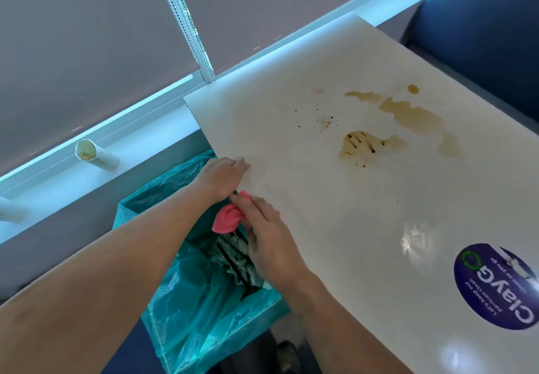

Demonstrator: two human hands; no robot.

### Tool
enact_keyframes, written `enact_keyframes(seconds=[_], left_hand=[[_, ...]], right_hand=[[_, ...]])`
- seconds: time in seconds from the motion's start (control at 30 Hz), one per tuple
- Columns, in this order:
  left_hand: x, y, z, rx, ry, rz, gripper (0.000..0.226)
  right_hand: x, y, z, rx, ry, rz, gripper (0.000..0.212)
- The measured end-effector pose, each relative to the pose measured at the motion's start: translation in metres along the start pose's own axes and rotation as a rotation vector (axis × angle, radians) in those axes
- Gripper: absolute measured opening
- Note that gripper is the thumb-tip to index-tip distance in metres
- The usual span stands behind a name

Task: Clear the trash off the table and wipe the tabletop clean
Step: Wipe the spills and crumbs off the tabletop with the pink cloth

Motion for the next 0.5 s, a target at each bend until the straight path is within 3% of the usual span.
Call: enact_keyframes(seconds=[0.13, 0.23, 0.3, 0.37, 0.5], left_hand=[[0.004, 0.003, -0.001, -0.022, -0.012, 0.002, 0.058], [-0.001, -0.002, -0.004, 0.000, -0.007, 0.003, 0.057], [-0.006, -0.004, -0.003, -0.030, -0.014, 0.070, 0.052], [-0.008, -0.005, -0.001, -0.069, -0.093, 0.086, 0.042], [-0.016, -0.036, -0.001, -0.122, -0.300, 0.066, 0.029]], right_hand=[[0.004, -0.012, 0.050, -0.285, -0.127, 0.047, 0.048], [-0.005, -0.029, 0.060, -0.381, 0.107, -0.067, 0.059], [-0.017, -0.034, 0.061, -0.437, 0.199, -0.036, 0.063], [-0.019, -0.032, 0.077, -0.383, 0.065, -0.042, 0.057], [-0.005, -0.022, 0.145, -0.132, -0.400, -0.053, 0.040]])
Point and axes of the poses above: each hand's wrist, its own x-axis towards the middle knuckle, its own z-axis out of the back of the hand, y = z × x, the point moved 4 cm from there along x, towards the middle knuckle, and after that the axes turned 10 degrees about x, right-handed, at the moved point
